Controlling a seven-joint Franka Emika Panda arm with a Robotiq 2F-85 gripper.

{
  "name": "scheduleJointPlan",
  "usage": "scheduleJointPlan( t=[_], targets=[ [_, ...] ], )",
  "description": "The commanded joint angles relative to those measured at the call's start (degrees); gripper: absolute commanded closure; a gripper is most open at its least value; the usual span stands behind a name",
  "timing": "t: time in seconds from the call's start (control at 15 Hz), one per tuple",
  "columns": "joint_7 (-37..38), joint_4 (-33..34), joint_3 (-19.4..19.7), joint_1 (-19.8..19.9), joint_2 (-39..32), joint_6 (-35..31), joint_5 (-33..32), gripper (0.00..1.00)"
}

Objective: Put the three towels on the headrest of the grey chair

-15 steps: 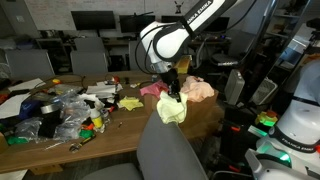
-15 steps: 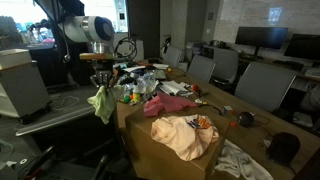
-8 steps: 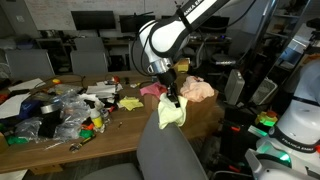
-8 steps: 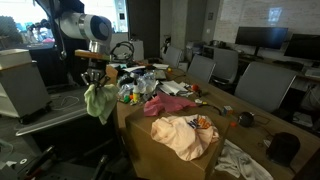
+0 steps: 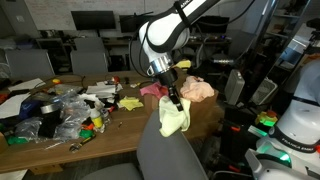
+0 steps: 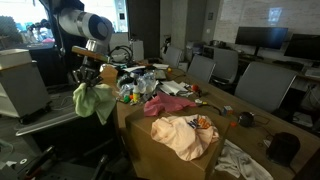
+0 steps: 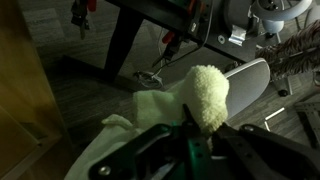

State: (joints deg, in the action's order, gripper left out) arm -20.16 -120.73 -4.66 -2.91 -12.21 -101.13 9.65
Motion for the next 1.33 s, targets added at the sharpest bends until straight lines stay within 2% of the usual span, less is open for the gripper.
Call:
scheduleJointPlan(
  t=[0.0, 0.4, 0.8, 0.87, 0.93, 1.0, 1.27],
  targets=[
    [-1.7, 0.9, -0.6, 0.6, 0.3, 2.5, 1.7, 0.96],
    [-8.0, 1.4, -1.1, 0.9, 0.4, 3.1, 6.3, 0.96],
    [-9.3, 0.9, -1.1, 0.5, 0.4, 1.9, 5.8, 0.95],
    [-8.9, 0.7, -1.1, 0.4, 0.5, 1.2, 5.2, 0.68],
    [-8.6, 0.6, -1.0, 0.3, 0.6, 0.8, 4.9, 0.66],
    [-8.4, 0.6, -1.0, 0.3, 0.5, 0.6, 4.6, 0.6],
    [-7.6, 0.6, -0.6, 0.5, 0.4, -0.5, 3.8, 0.31]
  ],
)
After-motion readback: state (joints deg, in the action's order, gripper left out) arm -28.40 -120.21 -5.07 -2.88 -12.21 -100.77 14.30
